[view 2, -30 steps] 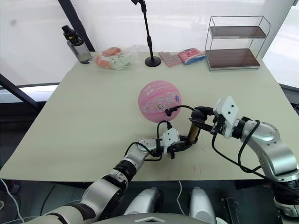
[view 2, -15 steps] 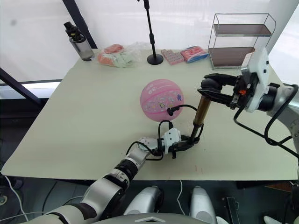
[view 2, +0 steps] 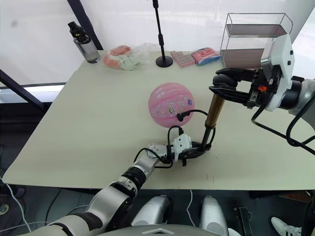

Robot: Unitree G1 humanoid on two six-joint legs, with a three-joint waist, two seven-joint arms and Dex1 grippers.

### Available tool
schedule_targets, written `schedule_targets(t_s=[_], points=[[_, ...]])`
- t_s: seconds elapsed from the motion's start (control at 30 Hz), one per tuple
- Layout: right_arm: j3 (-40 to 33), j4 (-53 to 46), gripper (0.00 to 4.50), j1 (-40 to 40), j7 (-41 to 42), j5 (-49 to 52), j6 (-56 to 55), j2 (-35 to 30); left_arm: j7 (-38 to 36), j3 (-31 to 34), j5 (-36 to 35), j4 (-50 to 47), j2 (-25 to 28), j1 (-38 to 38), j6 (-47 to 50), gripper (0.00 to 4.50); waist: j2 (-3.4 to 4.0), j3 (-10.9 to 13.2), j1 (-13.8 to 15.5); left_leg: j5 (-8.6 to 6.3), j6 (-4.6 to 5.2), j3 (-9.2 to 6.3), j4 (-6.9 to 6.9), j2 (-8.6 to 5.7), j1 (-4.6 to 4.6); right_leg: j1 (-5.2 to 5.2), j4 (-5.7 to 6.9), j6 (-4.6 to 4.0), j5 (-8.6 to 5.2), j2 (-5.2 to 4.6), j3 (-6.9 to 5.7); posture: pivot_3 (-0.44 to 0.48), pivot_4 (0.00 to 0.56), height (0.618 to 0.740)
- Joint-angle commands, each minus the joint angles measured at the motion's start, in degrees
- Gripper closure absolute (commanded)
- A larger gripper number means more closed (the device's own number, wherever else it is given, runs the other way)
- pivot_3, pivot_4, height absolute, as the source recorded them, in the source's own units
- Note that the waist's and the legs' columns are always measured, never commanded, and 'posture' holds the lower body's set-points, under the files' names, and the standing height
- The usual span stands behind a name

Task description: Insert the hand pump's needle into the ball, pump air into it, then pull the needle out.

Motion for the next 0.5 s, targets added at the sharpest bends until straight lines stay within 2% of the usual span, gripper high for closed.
schedule_targets(t_s=[0.03,0.5], points=[[-2.8,-3.4,2.85,1.4,0.4,-0.7,-2.9,-0.5,-0.3,-1.7,2.3,3.7,0.0,1.9,1.2,3.43,0.01,0.0,0.0,-0.01,0.02,0.0,0.0,0.0,0.01,0.0,0.0,0.0,0.0,0.0,0.0,0.0,0.15,0.74],[6.4,-1.9,2.85,17.6,0.8,-11.8,-13.6,7.4,0.2,-1.5,2.3,3.4,0.3,2.6,1.2,3.43,-0.01,-0.4,-0.3,-0.02,0.03,0.08,-0.02,0.05,0.28,0.19,0.04,0.07,-0.04,0.05,0.06,0.0,0.15,0.74]])
